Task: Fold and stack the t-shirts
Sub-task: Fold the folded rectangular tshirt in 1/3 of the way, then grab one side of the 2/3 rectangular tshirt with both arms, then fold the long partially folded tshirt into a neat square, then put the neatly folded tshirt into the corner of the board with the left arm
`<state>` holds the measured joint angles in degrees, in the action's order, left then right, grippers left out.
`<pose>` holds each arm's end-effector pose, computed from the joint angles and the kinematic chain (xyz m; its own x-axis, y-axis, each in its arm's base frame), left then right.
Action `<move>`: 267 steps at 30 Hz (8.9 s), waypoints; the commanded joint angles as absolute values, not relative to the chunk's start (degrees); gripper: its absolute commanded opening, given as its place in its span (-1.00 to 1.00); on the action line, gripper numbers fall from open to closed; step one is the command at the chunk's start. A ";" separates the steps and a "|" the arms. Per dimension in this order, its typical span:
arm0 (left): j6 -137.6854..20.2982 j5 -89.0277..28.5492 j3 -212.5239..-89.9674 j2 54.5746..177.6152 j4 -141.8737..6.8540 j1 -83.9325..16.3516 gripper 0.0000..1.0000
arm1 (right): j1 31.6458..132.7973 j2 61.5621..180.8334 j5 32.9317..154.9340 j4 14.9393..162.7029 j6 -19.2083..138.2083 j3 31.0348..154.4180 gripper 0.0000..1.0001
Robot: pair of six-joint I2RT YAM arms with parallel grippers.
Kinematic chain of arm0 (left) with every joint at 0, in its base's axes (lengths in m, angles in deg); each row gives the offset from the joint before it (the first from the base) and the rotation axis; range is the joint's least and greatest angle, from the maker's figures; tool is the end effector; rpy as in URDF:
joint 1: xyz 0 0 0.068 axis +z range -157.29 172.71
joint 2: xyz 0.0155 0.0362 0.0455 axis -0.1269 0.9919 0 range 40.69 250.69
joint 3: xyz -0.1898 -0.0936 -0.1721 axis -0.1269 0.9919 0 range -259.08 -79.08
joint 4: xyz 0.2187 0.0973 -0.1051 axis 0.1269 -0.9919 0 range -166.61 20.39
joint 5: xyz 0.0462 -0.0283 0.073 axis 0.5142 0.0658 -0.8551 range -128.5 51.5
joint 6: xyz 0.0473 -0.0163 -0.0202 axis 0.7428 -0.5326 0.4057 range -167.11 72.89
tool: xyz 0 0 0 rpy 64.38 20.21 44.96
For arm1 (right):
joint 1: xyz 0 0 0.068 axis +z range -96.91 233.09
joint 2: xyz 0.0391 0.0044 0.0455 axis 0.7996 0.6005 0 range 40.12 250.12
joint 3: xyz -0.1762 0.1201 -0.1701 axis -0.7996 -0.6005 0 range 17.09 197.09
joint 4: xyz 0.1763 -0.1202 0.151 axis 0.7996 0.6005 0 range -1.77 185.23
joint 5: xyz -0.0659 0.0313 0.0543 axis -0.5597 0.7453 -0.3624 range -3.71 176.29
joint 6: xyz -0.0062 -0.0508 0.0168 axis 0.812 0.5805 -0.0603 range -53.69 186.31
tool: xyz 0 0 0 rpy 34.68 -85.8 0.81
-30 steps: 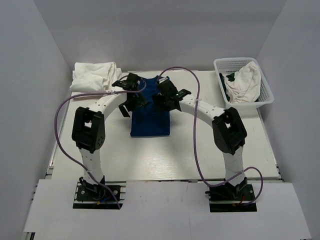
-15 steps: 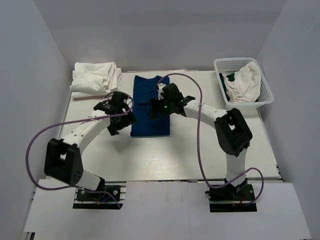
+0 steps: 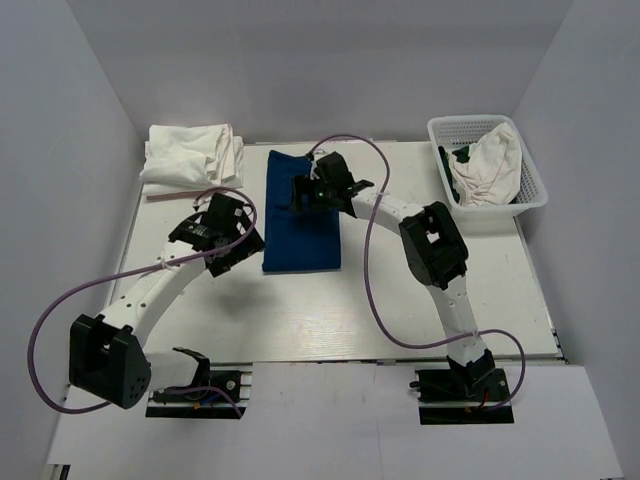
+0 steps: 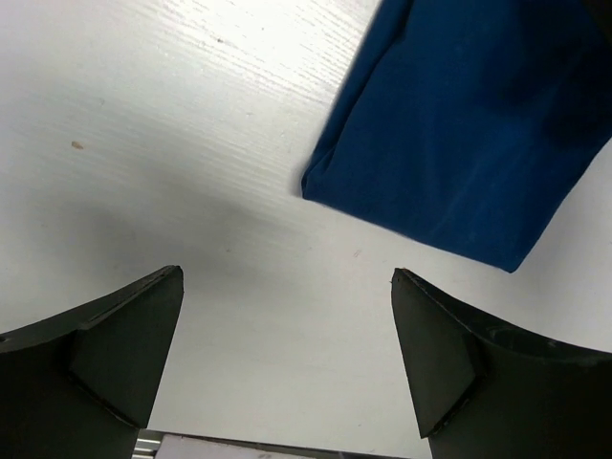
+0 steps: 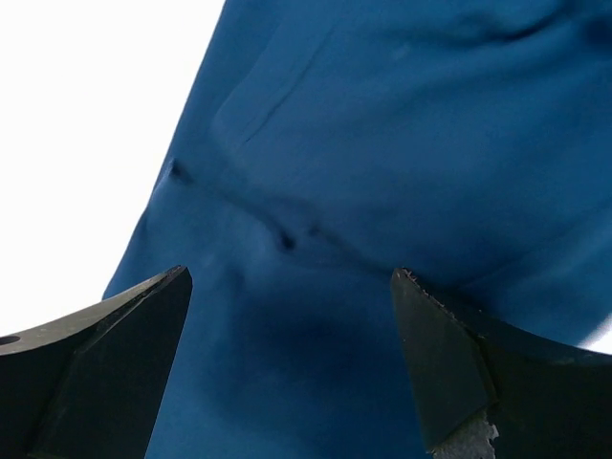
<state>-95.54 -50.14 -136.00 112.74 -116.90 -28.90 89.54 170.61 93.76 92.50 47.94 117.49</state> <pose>0.2269 -0.0821 0.2621 -0.7518 -0.4903 -0.4410 -0.4347 0.8713 -0.2277 0.4184 0.3148 0.1817 -0.6439 -0.0869 -0.7602 -0.4977 0.8022 0.3299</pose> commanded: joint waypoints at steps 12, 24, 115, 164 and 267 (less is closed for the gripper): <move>-89.74 -47.38 -136.37 122.06 -107.59 -29.62 0.99 | 87.72 139.73 93.23 93.67 49.69 87.34 0.81; -90.00 -40.79 -129.00 128.49 -96.33 -30.41 0.51 | 88.25 138.46 99.82 96.66 55.67 75.79 0.81; -85.52 -49.22 -154.83 128.75 -95.63 -28.74 -1.00 | 82.36 133.54 99.57 115.39 55.50 97.07 -1.00; -89.20 -53.27 -143.00 113.83 -114.61 -26.54 0.99 | 85.00 147.59 131.45 90.55 48.67 92.96 0.81; -30.32 -32.62 -207.57 157.32 -101.61 -6.68 -1.00 | 80.96 118.86 94.90 95.87 66.67 79.93 0.81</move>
<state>-29.40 -36.92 -204.11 161.24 -104.84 -7.67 80.86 117.52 92.31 95.76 66.72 75.68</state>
